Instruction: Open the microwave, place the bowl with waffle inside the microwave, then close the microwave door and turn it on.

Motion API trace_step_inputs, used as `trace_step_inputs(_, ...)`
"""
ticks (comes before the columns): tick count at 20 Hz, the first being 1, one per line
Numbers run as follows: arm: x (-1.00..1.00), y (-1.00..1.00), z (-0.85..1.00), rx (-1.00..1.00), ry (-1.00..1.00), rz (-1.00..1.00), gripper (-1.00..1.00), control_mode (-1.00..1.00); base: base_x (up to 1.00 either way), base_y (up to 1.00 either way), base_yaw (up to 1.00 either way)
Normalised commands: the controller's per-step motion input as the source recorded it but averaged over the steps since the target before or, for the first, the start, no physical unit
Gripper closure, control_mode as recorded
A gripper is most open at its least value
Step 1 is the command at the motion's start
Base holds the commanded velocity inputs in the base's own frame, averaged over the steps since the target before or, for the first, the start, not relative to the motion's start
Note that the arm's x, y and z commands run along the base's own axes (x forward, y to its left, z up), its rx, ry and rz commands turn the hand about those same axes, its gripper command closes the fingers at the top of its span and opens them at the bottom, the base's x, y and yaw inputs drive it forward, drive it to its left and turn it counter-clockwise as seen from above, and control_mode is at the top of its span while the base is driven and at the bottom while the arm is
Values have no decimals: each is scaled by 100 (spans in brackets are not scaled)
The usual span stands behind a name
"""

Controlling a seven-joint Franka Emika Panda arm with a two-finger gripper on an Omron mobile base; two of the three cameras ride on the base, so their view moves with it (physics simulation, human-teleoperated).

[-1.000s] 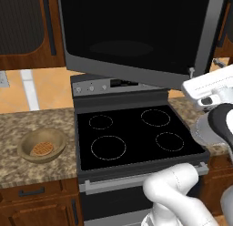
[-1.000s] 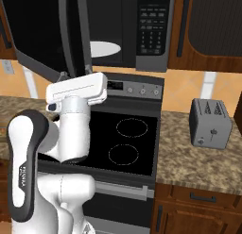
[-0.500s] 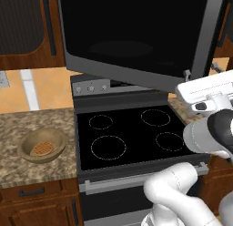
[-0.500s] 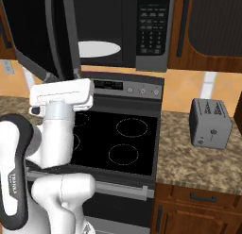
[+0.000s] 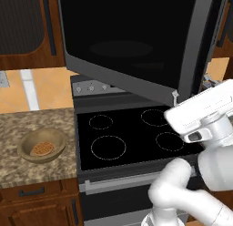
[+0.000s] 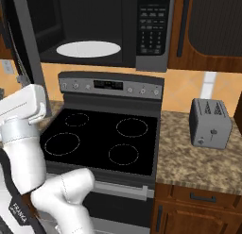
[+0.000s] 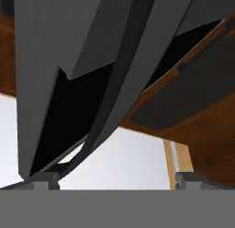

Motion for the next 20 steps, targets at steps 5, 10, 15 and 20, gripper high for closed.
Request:
trace_step_inputs(5,-87,-13,27,-65,-23,36,-100,-100,0,0,0)
trace_step_inputs(10,-17,-95,51,-39,-31,34,-100,-100,0,0,0)
trace_step_inputs(15,22,-100,6,-19,-15,27,-100,-100,0,0,0)
trace_step_inputs(20,20,-94,2,-13,-19,12,-100,-100,0,0,0)
